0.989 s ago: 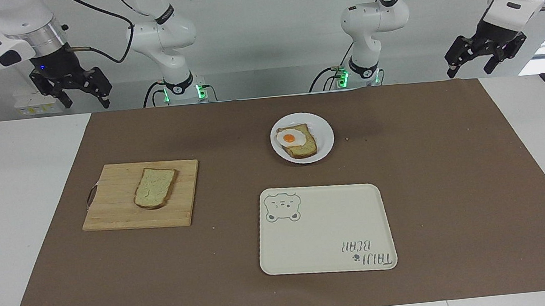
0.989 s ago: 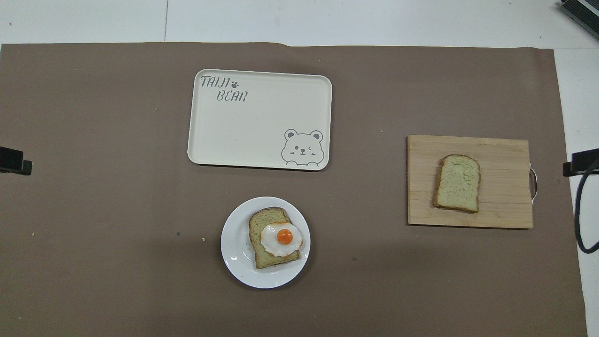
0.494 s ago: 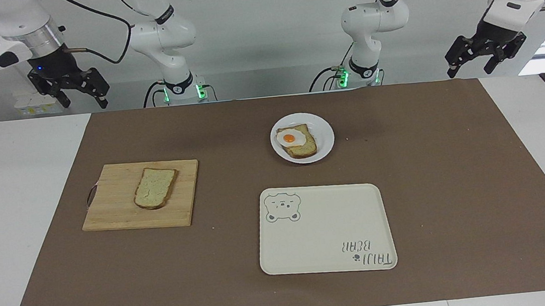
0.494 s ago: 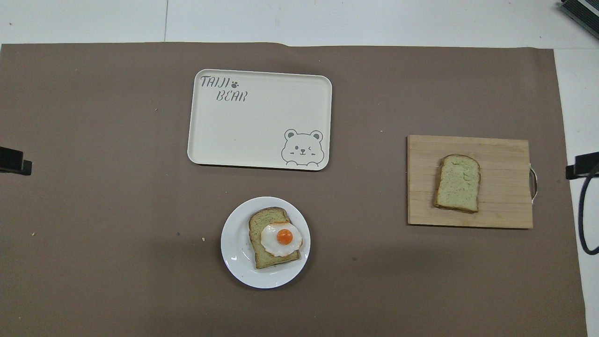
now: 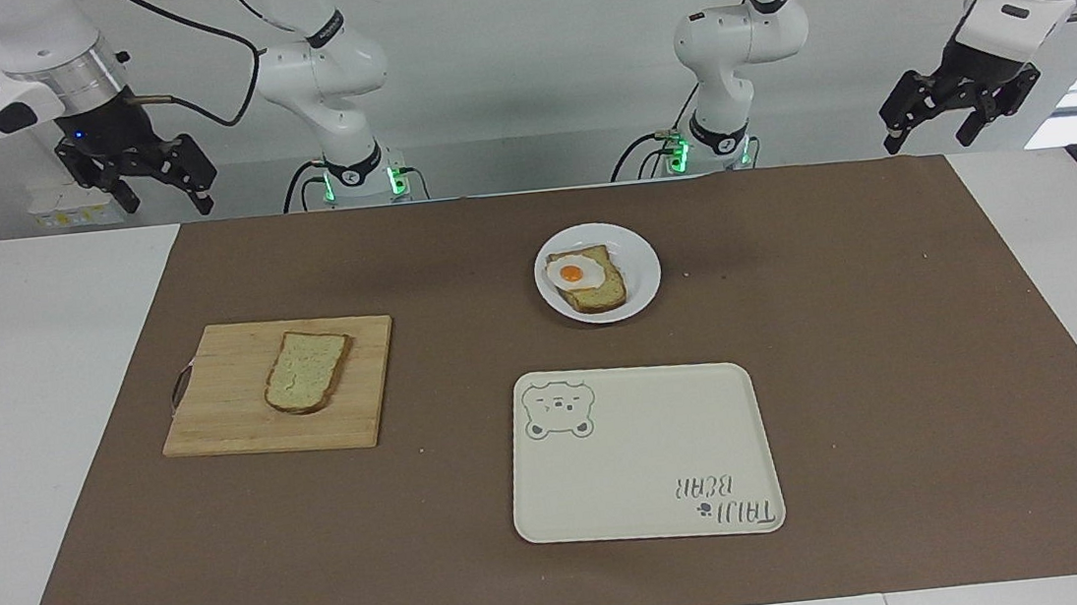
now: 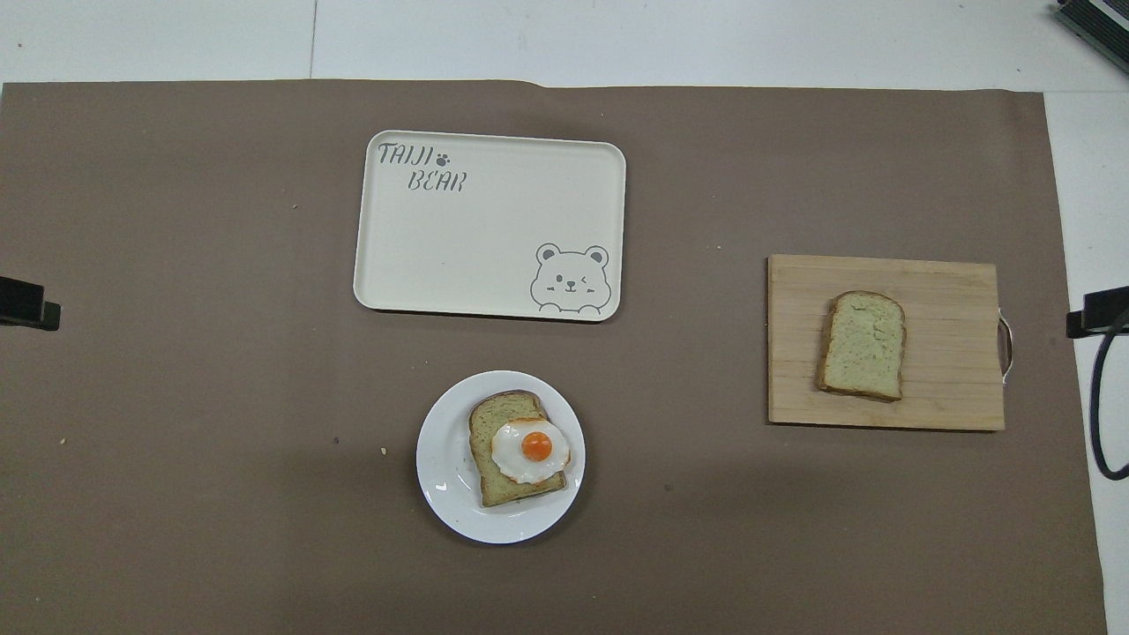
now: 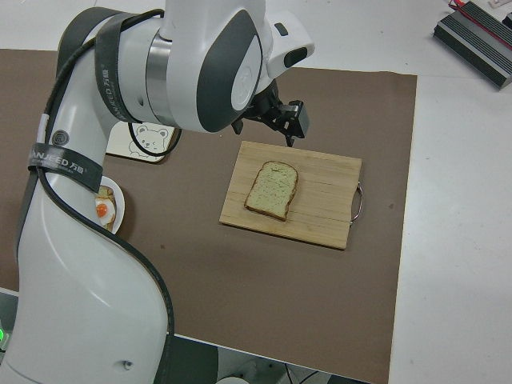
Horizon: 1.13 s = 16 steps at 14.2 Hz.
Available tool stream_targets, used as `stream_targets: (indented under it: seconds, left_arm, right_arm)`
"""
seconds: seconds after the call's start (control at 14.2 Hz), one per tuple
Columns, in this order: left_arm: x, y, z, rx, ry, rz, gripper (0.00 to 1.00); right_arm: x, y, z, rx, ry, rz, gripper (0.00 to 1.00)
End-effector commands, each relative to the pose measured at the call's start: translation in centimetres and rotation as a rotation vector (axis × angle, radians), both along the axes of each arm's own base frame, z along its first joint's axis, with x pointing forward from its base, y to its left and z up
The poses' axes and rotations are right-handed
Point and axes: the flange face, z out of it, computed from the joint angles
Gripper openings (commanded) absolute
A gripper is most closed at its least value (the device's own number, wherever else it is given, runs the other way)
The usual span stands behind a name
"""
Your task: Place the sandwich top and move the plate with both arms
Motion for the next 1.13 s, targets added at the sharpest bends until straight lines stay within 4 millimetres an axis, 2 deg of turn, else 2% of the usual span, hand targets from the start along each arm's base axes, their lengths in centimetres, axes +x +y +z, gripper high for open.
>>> stream_targets:
  seconds: [0.0, 0.92, 0.99, 1.06]
  left_arm:
    - [-0.3, 0.2, 0.6, 0.011, 0.005, 0.013, 1.0]
    - [-0.3, 0.2, 0.6, 0.011, 0.005, 0.013, 1.0]
    - [-0.3, 0.2, 0.6, 0.011, 0.005, 0.013, 1.0]
    - [-0.3, 0.2, 0.6, 0.011, 0.005, 0.013, 1.0]
  right_arm:
    - [-0.7, -0.3, 0.0, -0.016, -0.003, -0.002, 1.0]
    - [-0.9, -0.7, -0.4, -0.01, 0.007, -0.013, 1.0]
    - [-0.9, -1.1, -1.1, 0.004, 0.014, -0.024, 1.0]
    - [-0.7, -0.6, -1.9, 0.011, 0.02, -0.02, 1.0]
